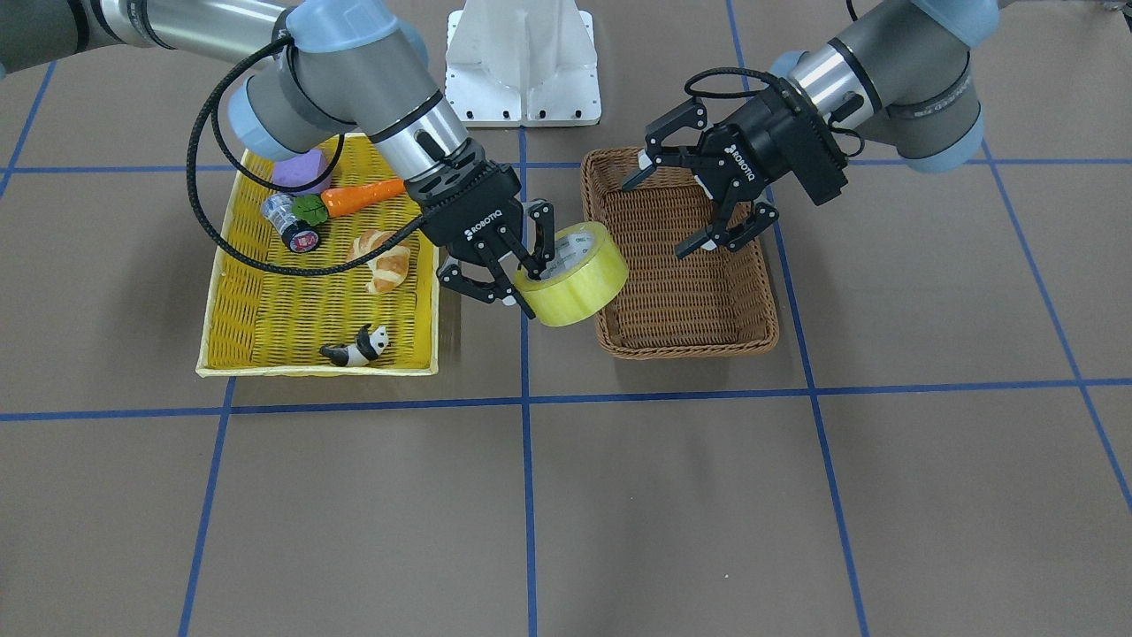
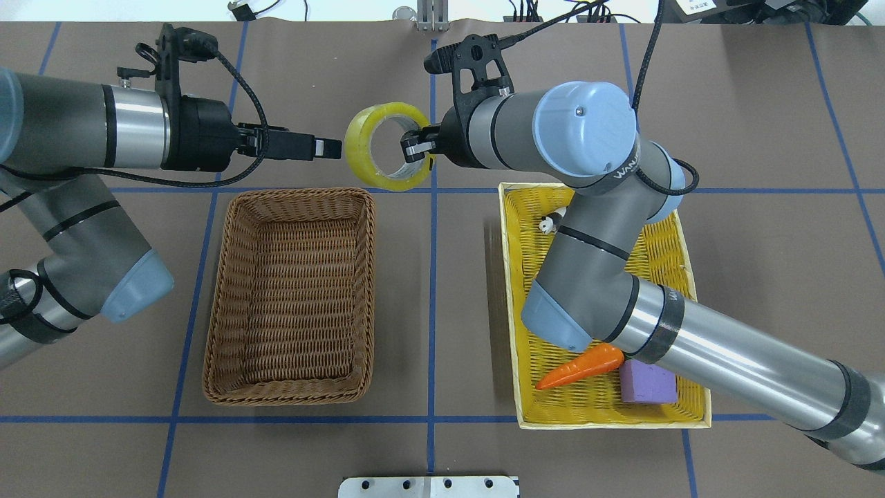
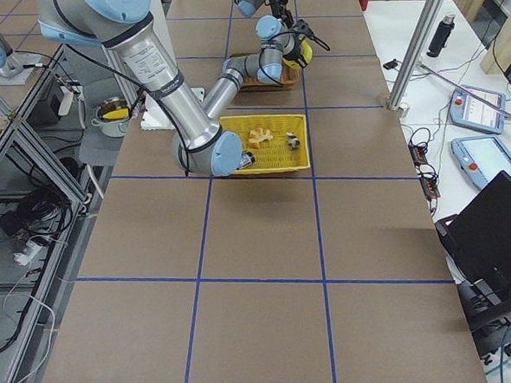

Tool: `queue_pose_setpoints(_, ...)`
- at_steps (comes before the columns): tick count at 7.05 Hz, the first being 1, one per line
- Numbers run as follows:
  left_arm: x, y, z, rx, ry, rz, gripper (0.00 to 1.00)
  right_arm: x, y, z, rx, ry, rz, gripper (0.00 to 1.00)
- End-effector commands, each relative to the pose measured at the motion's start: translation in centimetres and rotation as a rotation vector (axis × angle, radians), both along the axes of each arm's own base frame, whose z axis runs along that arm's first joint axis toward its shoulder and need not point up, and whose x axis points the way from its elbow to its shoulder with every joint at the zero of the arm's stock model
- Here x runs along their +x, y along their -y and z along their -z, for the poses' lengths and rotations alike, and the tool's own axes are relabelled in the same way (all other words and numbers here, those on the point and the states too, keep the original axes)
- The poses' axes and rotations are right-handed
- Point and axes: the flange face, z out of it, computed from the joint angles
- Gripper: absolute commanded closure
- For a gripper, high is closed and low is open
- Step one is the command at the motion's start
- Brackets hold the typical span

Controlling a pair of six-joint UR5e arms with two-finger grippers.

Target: Move tape to another basket

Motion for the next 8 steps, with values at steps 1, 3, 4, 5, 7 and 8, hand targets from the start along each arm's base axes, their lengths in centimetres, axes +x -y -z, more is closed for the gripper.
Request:
queue_pose_setpoints(1,0.2,0.2,0.2,-0.015,-0.009,0.003,0.02,-0.2,-1.5,0.9,0.007,0.029,0.017,1.0)
queue_pose_setpoints(3,1.5,0.7,0.2,-0.021,-0.002,-0.006,0.02,-0.4,-1.5,1.2,0.012,0.03,0.005,1.0)
queue_pose_setpoints(4,1.9,0.6,0.4,-0.019,-0.004,-0.012,0.02,-0.4,-1.5,1.3,0.014,0.029,-0.008,1.0)
queue_pose_setpoints(5,2.0,0.5,0.6,-0.017,-0.007,-0.014,0.03,-0.4,-1.4,1.2,0.013,0.027,-0.008,1.0)
queue_pose_setpoints(7,2.3,0.5,1.6,-0.02,-0.024,-0.008,0.83,-0.5,-1.6,1.2,0.014,0.029,-0.005,1.0)
queue_pose_setpoints(8,2.2,0.6,1.6,-0.023,-0.025,-0.006,1.0,-0.6,-1.8,1.5,0.016,0.033,0.001,0.86)
